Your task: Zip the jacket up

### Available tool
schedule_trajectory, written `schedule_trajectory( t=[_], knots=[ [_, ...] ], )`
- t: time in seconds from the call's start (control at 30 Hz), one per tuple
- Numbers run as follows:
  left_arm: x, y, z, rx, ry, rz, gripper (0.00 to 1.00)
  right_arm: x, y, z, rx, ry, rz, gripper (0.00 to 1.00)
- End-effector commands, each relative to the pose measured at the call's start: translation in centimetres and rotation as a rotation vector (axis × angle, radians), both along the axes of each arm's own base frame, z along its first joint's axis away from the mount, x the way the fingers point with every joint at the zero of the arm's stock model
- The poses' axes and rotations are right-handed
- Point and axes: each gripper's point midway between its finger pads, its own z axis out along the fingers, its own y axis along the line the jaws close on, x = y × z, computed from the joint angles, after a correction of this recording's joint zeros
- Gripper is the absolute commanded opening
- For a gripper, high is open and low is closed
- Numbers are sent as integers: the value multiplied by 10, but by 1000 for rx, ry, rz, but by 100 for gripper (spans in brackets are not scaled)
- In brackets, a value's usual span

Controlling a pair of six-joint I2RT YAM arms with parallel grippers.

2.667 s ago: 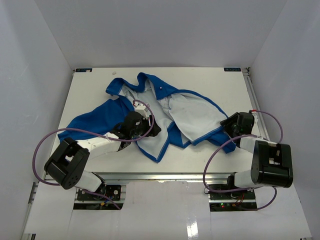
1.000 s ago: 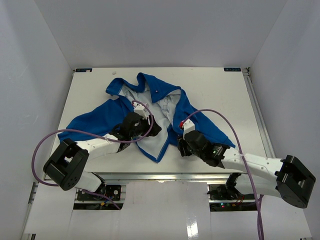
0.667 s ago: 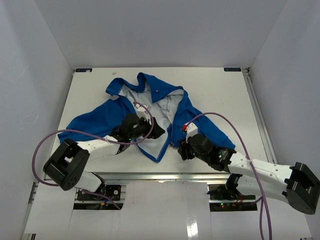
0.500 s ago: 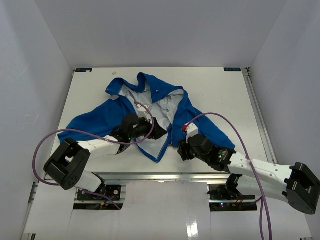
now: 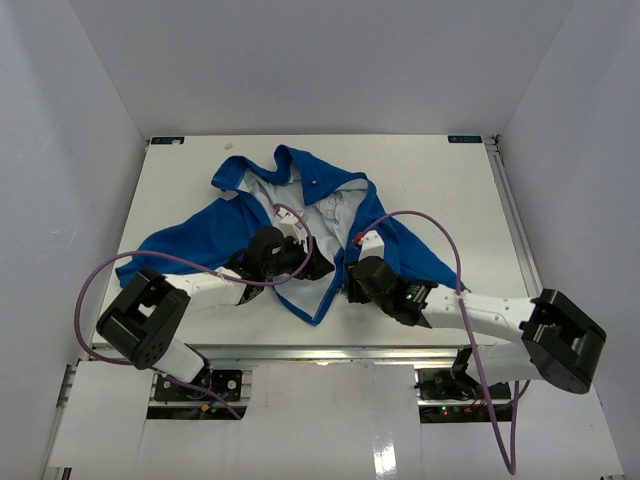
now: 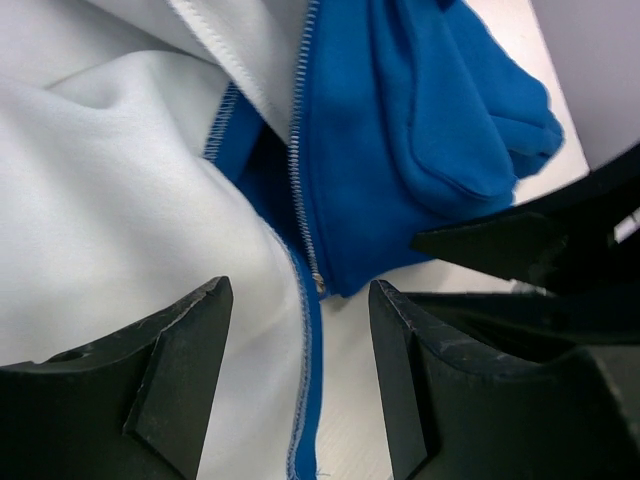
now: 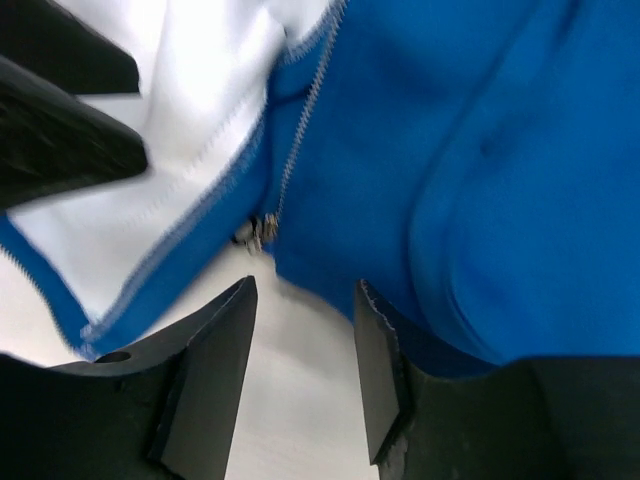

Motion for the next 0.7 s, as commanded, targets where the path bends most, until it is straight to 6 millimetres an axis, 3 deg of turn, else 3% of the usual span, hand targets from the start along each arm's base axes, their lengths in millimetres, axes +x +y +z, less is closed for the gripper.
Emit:
schedule_trajectory(
  t=[0.0, 0.2, 0.4, 0.57, 0.67],
  knots=[
    [17, 8, -15, 96, 33, 92, 68, 25, 24, 19, 54, -52, -94, 52],
    [22, 14, -24, 136, 58, 136, 67, 30, 20, -10, -43, -30, -128, 55],
    [24, 21, -23, 146, 54, 176, 67, 31, 14, -25, -92, -18, -152, 54],
    [26, 22, -27, 161, 62, 187, 67, 31, 10, -34, -121, -12, -159, 49],
    [26, 23, -27, 164, 64, 190, 67, 31, 7, -35, -129, -11, -158, 40]
  ],
)
